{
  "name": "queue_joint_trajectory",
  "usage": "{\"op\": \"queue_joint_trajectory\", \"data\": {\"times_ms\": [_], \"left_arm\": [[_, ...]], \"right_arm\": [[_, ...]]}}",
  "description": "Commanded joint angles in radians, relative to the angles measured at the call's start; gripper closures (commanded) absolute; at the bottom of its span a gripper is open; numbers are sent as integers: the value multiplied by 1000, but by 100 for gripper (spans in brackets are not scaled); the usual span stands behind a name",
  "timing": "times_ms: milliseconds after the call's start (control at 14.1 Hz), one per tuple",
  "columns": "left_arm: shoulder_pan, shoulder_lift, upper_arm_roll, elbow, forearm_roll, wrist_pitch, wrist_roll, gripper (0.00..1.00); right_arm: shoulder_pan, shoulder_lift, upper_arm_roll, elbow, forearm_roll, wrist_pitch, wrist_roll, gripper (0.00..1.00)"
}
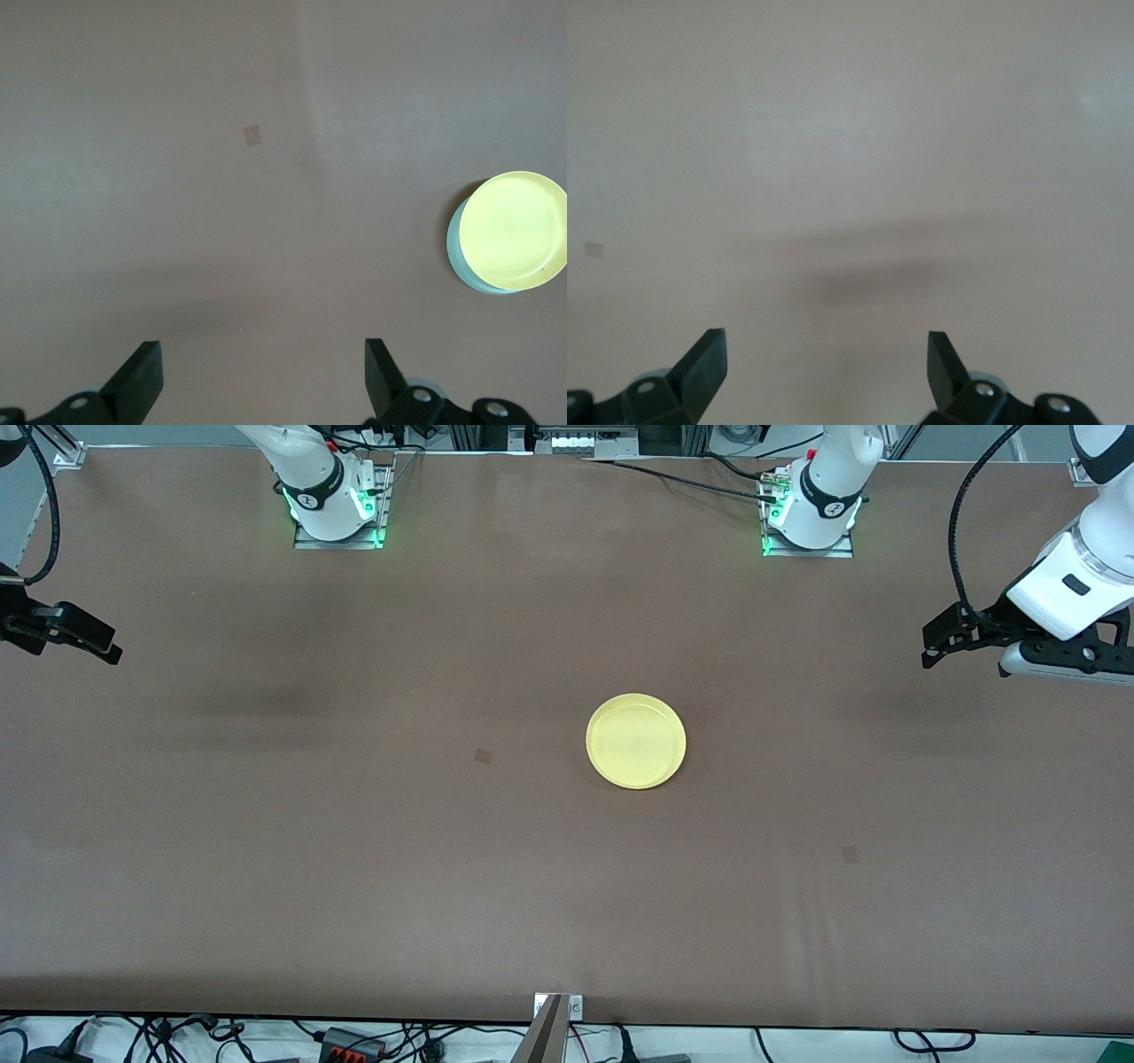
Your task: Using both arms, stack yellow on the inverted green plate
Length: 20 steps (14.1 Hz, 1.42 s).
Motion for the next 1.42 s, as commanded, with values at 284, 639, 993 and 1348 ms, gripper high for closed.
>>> {"op": "queue_joint_trajectory", "data": {"times_ms": [284, 639, 993, 1348], "left_arm": [[4, 8, 3, 24, -15, -17, 6, 0], [4, 8, 8, 25, -17, -30, 6, 0], [2, 7, 2, 27, -17, -31, 4, 0], [2, 7, -1, 27, -17, -31, 4, 0]], "right_arm": [[28, -9, 5, -4, -23, -1, -32, 0], [17, -8, 5, -4, -21, 6, -39, 0], [23, -14, 3, -4, -21, 3, -40, 0], [28, -15, 5, -15, -23, 13, -30, 0]]}}
